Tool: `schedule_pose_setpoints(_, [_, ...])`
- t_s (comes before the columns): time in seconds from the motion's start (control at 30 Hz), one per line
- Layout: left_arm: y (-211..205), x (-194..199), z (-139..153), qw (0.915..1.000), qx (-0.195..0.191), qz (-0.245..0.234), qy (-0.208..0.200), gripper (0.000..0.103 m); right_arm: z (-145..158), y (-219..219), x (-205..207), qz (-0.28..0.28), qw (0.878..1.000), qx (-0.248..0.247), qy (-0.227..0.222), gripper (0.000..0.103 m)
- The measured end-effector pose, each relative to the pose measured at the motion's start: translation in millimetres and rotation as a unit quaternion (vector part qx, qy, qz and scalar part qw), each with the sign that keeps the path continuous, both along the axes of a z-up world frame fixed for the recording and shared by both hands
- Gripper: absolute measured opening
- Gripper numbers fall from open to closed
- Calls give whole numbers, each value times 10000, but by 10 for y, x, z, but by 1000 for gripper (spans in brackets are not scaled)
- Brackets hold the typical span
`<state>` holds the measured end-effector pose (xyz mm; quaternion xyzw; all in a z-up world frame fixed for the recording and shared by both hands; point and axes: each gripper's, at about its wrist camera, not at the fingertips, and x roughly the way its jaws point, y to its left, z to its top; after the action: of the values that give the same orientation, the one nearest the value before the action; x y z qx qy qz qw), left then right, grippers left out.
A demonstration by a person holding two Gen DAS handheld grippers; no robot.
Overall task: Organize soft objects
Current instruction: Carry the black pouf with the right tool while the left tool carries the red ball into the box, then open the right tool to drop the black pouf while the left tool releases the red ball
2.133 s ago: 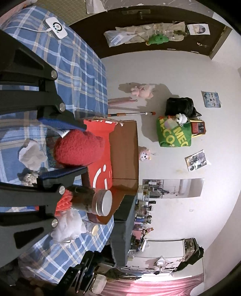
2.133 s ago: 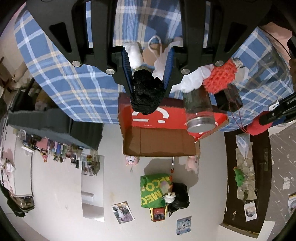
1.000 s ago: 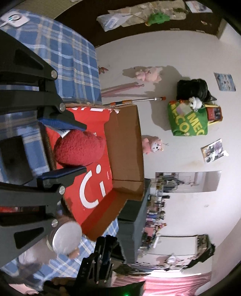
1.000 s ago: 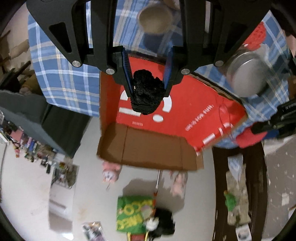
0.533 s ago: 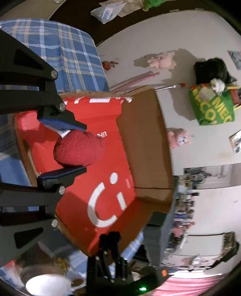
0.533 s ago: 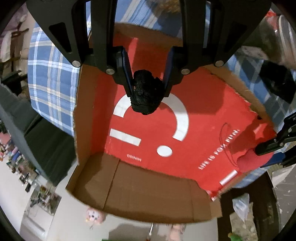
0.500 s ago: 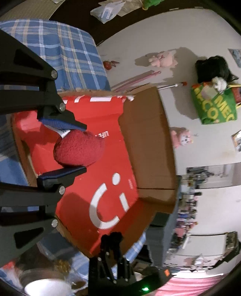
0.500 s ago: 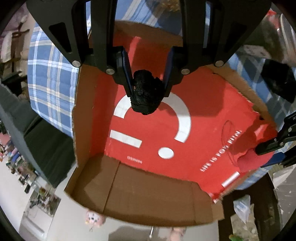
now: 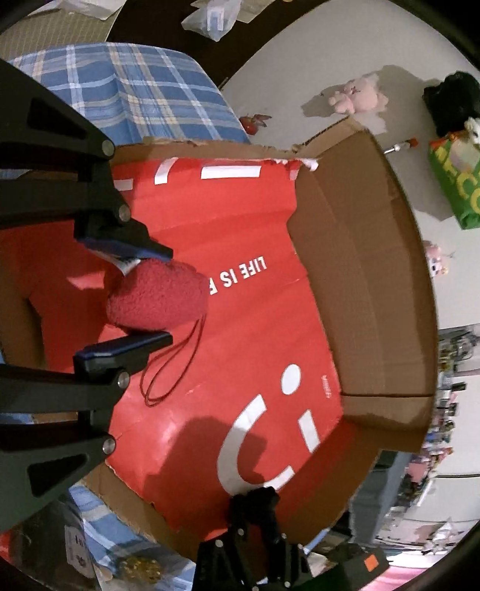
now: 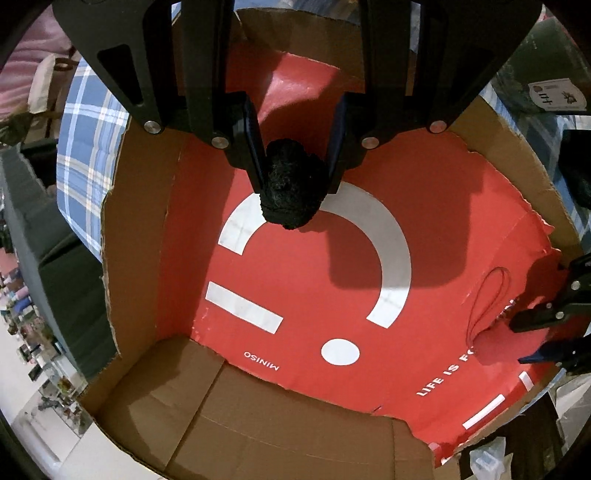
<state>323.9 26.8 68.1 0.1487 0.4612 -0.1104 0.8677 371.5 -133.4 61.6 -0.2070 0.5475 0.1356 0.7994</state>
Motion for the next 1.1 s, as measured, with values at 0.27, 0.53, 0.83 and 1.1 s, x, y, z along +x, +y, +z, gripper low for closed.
schedule_pose_setpoints(0.27, [-29, 94, -120, 9994, 313, -19, 123, 44, -18, 0, 70, 7, 10000, -5, 47, 30])
schedule_pose_setpoints(0.53, [-22, 94, -146, 9995, 280, -51, 133, 45, 3, -4, 87, 38, 10000, -16, 31, 30])
schedule_pose_setpoints(0.83, [-12, 56, -62, 9998, 33, -175, 49, 71, 18, 26, 71, 79, 9998, 189, 44, 45])
schedule_pose_setpoints(1.1, [-7, -83, 177, 9991, -220, -197, -298, 84, 243, 97, -40, 136, 9993, 283, -212, 55])
